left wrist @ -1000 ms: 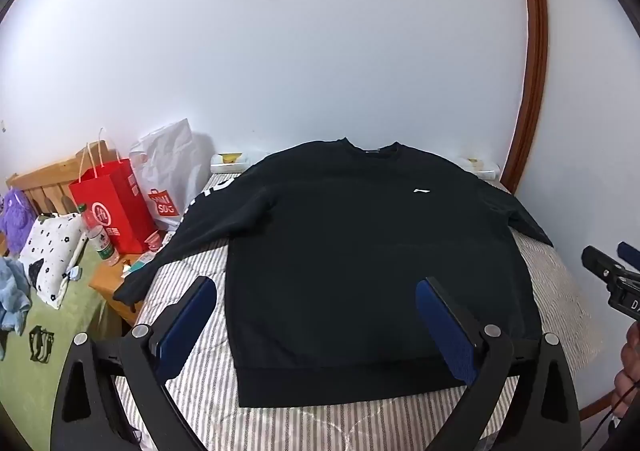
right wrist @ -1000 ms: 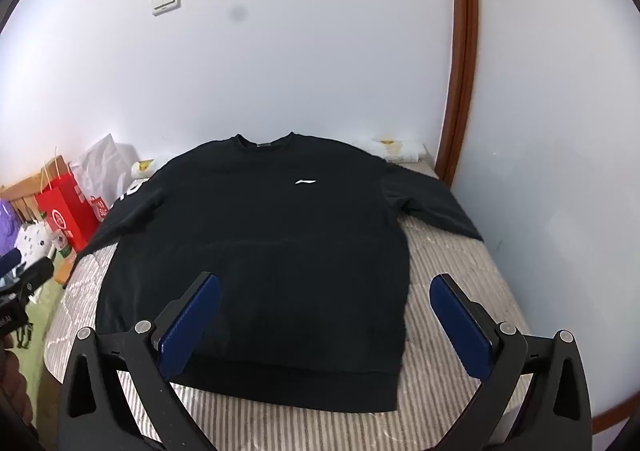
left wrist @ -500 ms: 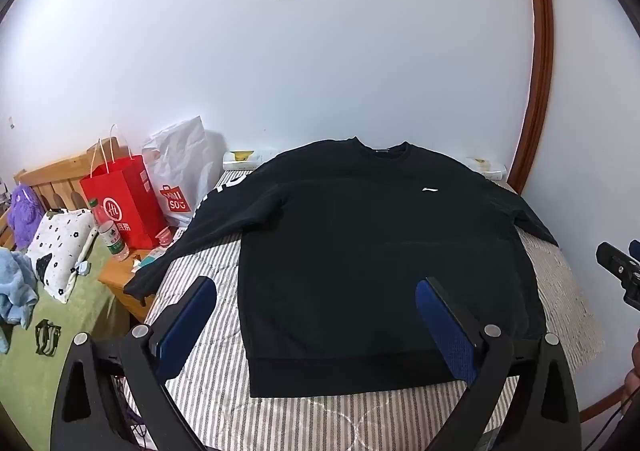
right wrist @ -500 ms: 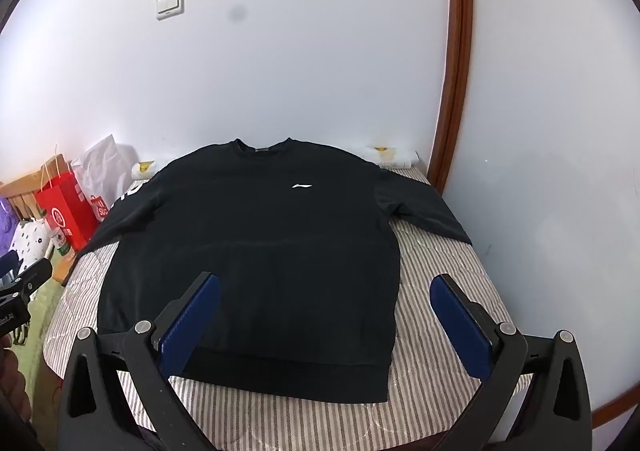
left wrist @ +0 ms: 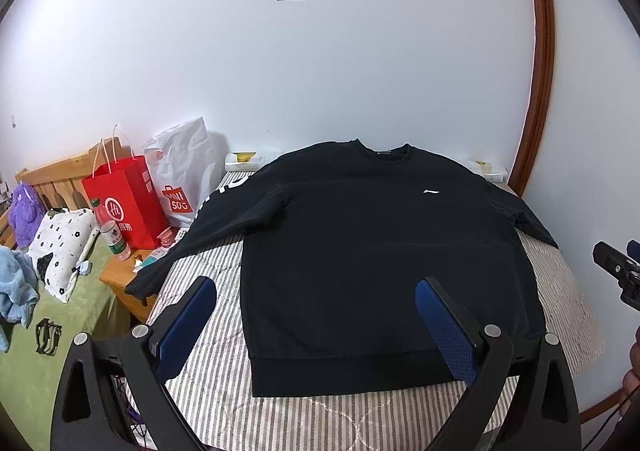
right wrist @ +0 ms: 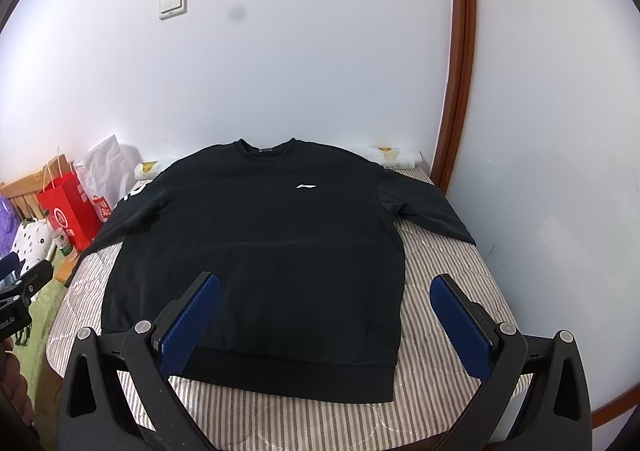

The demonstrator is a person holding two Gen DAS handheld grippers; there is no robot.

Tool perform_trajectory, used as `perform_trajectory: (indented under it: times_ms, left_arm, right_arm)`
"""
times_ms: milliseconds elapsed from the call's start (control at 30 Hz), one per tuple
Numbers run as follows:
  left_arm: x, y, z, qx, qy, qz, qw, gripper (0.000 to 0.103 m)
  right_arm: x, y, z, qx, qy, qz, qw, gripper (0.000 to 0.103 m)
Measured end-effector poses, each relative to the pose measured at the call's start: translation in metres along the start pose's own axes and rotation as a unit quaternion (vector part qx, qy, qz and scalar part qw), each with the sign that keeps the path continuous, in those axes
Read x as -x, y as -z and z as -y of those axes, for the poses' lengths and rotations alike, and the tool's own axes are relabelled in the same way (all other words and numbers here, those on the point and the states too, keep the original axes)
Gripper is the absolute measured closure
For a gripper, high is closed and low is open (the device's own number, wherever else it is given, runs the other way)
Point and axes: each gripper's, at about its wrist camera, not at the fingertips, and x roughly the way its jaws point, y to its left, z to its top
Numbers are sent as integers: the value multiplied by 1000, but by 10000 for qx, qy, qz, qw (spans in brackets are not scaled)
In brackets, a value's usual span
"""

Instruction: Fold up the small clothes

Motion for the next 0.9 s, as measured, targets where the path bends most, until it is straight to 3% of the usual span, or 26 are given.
perform_trajectory:
  times_ms: [900]
  left_arm:
    - [6, -3, -5, 35, 20, 75, 10000, 2]
  right_arm:
    - [10, -1, -10, 90, -5, 73, 9999, 0]
